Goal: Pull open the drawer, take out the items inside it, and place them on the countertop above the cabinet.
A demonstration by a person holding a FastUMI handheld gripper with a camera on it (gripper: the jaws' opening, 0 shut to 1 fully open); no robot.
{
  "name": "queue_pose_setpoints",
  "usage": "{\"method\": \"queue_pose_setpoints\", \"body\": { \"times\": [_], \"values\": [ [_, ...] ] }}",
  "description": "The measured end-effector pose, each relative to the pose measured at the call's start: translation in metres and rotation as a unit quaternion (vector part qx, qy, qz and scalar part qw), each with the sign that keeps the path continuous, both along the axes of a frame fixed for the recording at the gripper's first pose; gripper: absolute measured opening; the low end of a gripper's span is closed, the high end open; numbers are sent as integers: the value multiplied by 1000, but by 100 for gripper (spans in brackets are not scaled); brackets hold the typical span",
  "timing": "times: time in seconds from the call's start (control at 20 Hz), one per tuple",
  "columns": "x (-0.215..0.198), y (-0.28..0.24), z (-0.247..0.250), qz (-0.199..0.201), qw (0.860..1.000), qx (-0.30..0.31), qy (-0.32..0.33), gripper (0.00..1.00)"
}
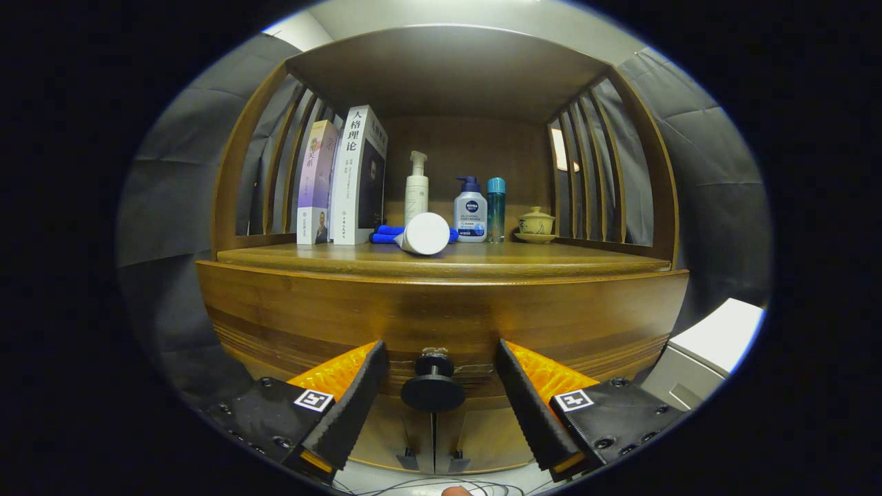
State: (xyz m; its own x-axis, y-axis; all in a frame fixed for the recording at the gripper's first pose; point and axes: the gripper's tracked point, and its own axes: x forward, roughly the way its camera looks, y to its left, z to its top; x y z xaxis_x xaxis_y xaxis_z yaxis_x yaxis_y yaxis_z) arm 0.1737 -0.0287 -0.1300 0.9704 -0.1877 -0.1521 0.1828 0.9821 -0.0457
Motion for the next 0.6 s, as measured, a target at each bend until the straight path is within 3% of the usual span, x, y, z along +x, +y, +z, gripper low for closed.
{"method": "queue_pose_setpoints", "body": {
  "times": [0.6],
  "values": [
    [14, 13, -14, 5, 1000, 9, 9, 98]
  ]
}}
